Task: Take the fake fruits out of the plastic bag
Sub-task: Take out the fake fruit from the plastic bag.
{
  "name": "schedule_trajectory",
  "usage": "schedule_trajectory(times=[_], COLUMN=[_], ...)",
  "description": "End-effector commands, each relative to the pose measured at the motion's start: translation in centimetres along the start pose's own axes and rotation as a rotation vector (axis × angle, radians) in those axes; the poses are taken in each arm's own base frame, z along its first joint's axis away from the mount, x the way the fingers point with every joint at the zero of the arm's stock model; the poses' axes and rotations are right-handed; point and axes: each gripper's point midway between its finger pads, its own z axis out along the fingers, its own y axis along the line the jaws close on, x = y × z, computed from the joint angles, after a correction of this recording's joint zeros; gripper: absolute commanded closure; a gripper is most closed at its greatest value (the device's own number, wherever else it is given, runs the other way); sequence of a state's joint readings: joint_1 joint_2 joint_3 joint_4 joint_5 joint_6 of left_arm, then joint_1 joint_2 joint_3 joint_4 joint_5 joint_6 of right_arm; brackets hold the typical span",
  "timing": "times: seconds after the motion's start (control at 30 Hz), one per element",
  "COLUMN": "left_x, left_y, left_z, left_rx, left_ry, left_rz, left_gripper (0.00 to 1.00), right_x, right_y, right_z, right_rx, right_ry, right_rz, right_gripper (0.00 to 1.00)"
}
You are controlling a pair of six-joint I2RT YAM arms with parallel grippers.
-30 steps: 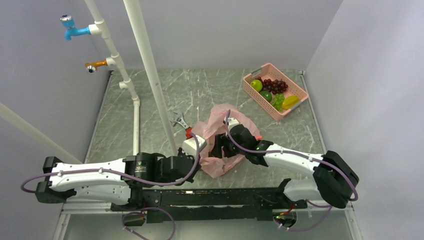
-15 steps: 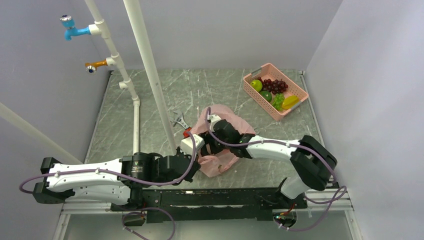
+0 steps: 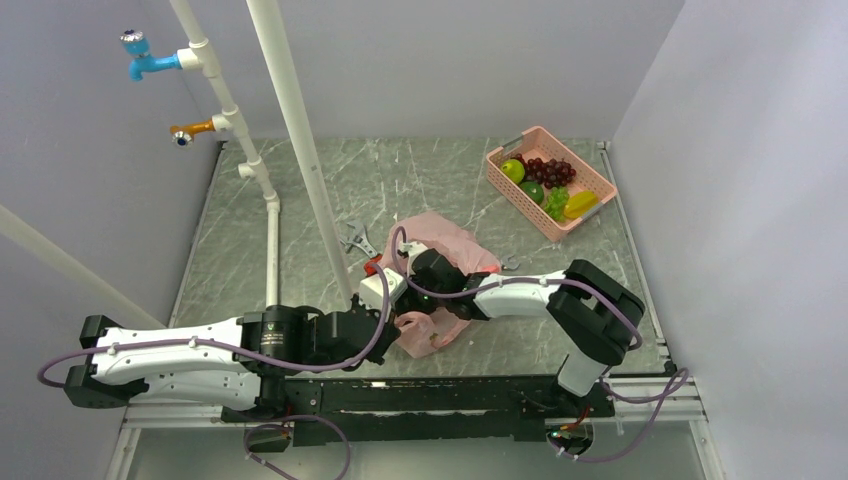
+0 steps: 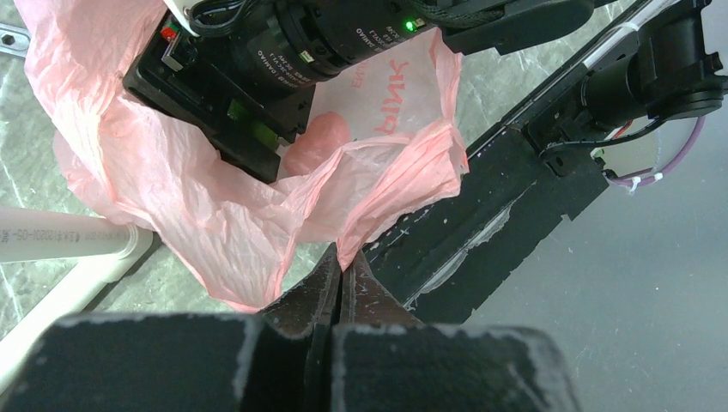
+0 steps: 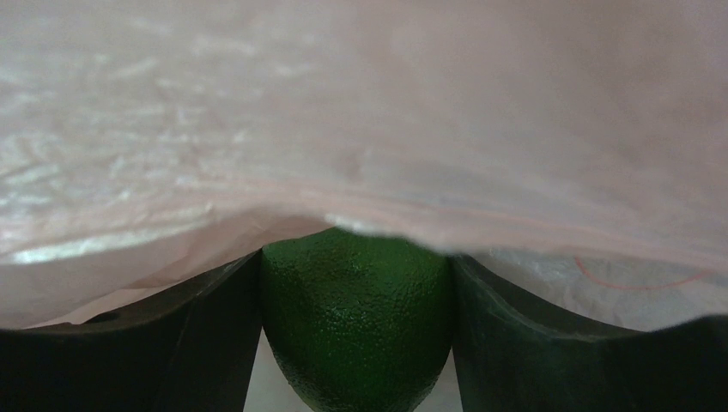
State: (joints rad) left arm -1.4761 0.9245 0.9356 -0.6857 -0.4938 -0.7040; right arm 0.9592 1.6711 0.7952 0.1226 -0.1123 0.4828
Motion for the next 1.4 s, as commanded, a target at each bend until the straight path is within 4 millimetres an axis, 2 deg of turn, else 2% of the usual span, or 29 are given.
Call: schedule_trajectory(times=[0.0, 0.1, 0.23, 0.33, 0.47, 0.6, 0.87, 0.97, 1.13, 1.37], left_x=[-0.4, -0.2, 0.1, 0.4, 0.8, 1.0, 1.5, 1.7, 1.9, 2.1], left_y=[-0.4, -0.3, -0.2, -0.1, -0.1, -0.3, -0.3, -0.2, -0.4, -0.8], left_z=[-0.2, -0.2, 0.0, 0.2, 0.5, 0.9, 1.6, 1.8, 2.3, 2.9], left_rx=[0.014, 0.014, 0.010, 0.004, -0.006, -0.009, -0.033, -0.046, -0.064, -0.066], left_ry=[-0.012, -0.012, -0.007, 0.004, 0.019, 0.027, 0.058, 0.072, 0.095, 0.117], left_rz=[-0.030, -0.033, -0.031, -0.026, -0.013, -0.001, 0.034, 0.050, 0.081, 0.105], left_gripper=[1.00, 1.00, 1.00, 1.00, 1.00, 1.00, 1.00, 1.00, 1.00, 1.00], right_x=[-1.0, -1.7, -3.3, -4.4, -5.7, -5.8, -4.8, -5.0, -6.5, -9.5], right_y=[0.4, 0.6, 1.0, 1.1, 1.4, 1.5, 1.0, 0.9, 0.3, 0.6], right_z=[-0.1, -0.9, -3.0, -4.9, -7.5, -9.3, -11.1, -12.4, -15.2, -20.1], right_rx=[0.005, 0.010, 0.012, 0.021, 0.020, 0.003, 0.003, 0.002, 0.049, 0.055], right_ry=[-0.026, -0.048, -0.114, -0.170, -0.249, -0.291, -0.315, -0.355, -0.443, -0.631], right_rz=[-0.011, -0.017, -0.019, -0.018, -0.017, -0.017, 0.003, 0.000, -0.018, -0.017], right_gripper=[0.38, 0.51, 0.68, 0.87, 0.99, 1.00, 1.00, 1.00, 1.00, 1.00])
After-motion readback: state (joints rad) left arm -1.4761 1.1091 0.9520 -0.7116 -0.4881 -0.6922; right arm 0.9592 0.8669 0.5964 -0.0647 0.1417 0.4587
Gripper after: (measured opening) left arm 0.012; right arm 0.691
